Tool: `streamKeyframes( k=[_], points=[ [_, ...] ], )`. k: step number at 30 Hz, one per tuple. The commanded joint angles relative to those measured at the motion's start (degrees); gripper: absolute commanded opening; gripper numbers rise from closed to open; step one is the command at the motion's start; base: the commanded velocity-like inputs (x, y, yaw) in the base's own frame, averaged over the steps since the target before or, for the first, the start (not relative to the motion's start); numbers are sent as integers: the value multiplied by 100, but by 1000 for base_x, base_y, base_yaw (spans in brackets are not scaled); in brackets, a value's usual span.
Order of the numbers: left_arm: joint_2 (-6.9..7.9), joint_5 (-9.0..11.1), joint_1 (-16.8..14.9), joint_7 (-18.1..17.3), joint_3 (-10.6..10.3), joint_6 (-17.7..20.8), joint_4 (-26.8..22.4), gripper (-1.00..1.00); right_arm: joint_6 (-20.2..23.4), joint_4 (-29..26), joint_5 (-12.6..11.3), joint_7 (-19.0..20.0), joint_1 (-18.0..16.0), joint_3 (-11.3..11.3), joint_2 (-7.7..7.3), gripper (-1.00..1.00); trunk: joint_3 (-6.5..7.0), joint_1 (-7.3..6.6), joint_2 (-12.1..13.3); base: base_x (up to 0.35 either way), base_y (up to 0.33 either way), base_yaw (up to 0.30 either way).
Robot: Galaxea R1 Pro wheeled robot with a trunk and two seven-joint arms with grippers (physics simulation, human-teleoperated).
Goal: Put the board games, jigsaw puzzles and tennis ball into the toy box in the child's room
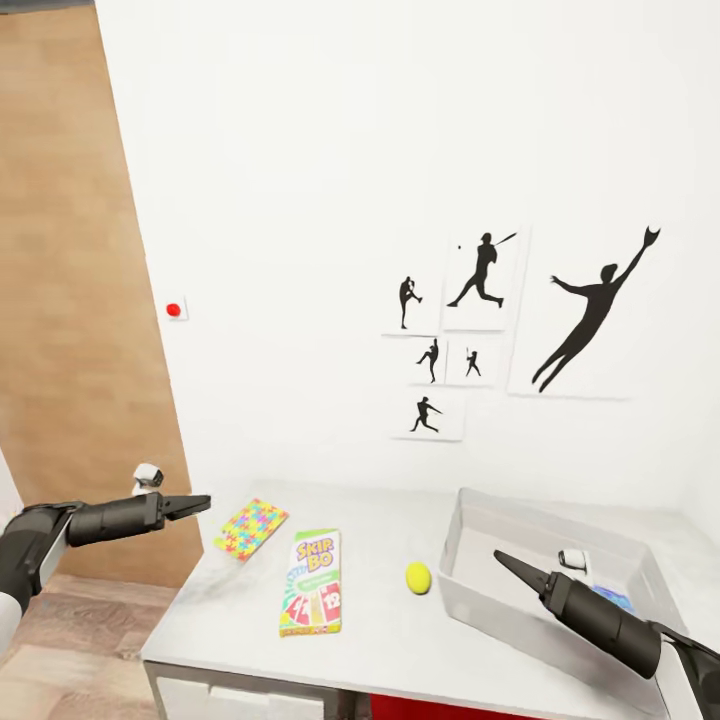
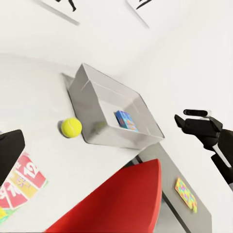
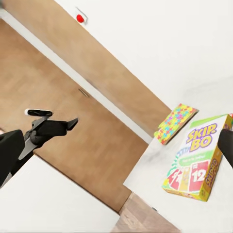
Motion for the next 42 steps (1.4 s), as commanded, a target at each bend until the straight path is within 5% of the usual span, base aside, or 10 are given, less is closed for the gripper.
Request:
streamKeyframes(
  k=[1, 42],
  points=[
    [-1, -2, -3, -21, 2, 61, 2, 100, 38, -1, -19, 1, -1, -3, -1, 100, -6, 1, -5, -112, 1, 284],
    [31, -20, -10, -21, 52, 121, 2, 100, 30, -20, 44, -504, -9, 50, 121, 100, -267, 1, -5, -61, 16, 244]
  ],
)
